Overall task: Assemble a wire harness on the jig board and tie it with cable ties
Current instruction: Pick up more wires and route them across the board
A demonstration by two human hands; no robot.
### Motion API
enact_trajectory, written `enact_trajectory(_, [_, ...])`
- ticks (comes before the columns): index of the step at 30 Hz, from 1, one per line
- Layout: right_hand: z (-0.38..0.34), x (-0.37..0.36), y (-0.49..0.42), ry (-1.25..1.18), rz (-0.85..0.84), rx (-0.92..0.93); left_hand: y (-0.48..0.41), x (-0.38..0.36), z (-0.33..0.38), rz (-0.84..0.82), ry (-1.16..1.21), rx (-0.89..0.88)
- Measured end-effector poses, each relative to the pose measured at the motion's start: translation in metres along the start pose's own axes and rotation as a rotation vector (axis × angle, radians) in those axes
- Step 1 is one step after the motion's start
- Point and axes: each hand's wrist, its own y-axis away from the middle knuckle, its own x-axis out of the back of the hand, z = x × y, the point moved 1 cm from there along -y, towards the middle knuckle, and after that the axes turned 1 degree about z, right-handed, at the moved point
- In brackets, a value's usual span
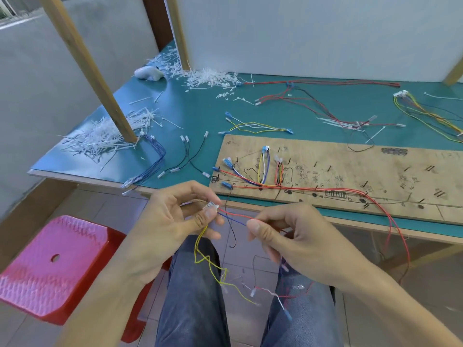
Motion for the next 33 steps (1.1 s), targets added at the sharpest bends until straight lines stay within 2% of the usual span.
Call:
enact_trajectory(6, [0.017, 0.018, -0.024, 0.164, 0.075, -0.074, -0.031, 0.014, -0.015, 0.092, -0.064, 0.097])
enact_trajectory(12, [0.030, 0.025, -0.065, 0.321, 0.214, -0.126, -0.081, 0.033, -0.018, 0.070, -0.073, 0.171])
enact_trajectory(15, [0.032, 0.026, -0.080, 0.377, 0.227, -0.121, -0.102, 0.034, -0.024, 0.176, -0.211, 0.126])
enact_trajectory(21, [0.036, 0.027, -0.096, 0.436, 0.284, -0.120, -0.117, 0.024, -0.040, 0.339, -0.646, -0.024])
enact_trajectory(26, [0.040, 0.028, -0.096, 0.448, 0.315, -0.137, -0.115, 0.021, -0.044, 0.364, -0.796, -0.061])
enact_trajectory(33, [0.047, 0.033, -0.083, 0.465, 0.333, -0.162, -0.118, 0.015, -0.045, 0.380, -0.889, -0.072])
